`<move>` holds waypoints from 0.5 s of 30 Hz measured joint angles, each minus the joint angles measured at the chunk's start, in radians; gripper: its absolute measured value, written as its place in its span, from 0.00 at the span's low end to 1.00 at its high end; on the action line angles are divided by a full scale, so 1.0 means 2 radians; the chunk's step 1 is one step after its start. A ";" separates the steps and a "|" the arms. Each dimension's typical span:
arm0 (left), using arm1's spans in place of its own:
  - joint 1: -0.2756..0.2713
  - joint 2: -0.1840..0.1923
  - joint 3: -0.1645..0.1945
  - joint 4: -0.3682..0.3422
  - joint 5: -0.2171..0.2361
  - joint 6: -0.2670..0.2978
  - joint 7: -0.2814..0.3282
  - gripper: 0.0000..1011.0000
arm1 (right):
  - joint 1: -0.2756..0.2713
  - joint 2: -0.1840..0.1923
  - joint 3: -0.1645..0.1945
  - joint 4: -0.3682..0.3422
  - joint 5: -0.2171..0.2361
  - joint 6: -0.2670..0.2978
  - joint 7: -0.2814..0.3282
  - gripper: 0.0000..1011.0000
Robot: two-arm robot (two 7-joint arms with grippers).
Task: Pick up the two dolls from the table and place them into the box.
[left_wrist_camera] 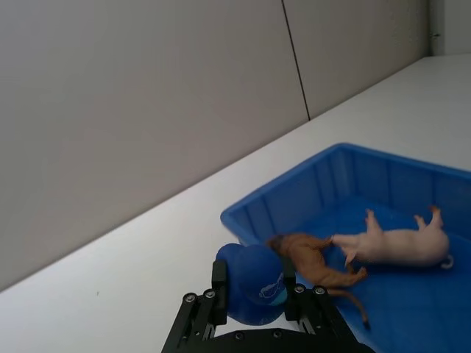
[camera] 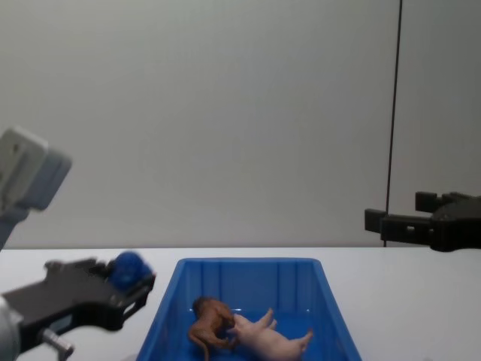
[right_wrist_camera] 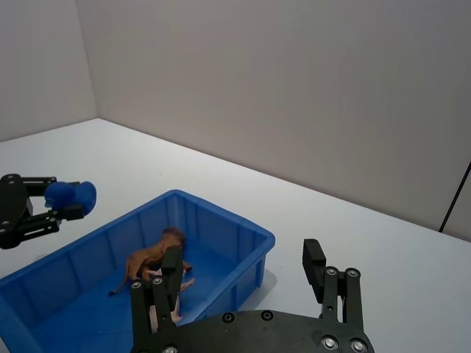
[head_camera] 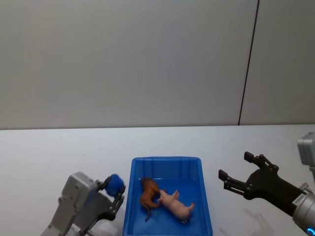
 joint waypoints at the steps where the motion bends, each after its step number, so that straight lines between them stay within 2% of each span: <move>1: -0.003 -0.002 0.000 -0.004 0.007 0.001 -0.002 0.40 | 0.000 0.000 0.000 0.000 0.000 0.000 0.000 0.99; 8: -0.020 -0.017 0.006 -0.015 0.034 0.002 -0.014 0.36 | 0.000 0.000 0.000 0.000 0.000 0.000 0.000 0.99; 10: -0.023 -0.021 0.007 -0.016 0.040 0.002 -0.017 0.39 | 0.000 0.000 0.000 0.000 0.000 0.000 0.000 0.99; 13: -0.030 -0.030 0.012 -0.016 0.049 0.000 -0.026 0.52 | 0.000 0.000 0.000 0.000 0.000 0.000 0.000 0.99; 15: -0.036 -0.036 0.016 -0.016 0.055 -0.003 -0.032 0.56 | 0.000 0.000 0.000 0.000 0.000 0.000 0.000 0.99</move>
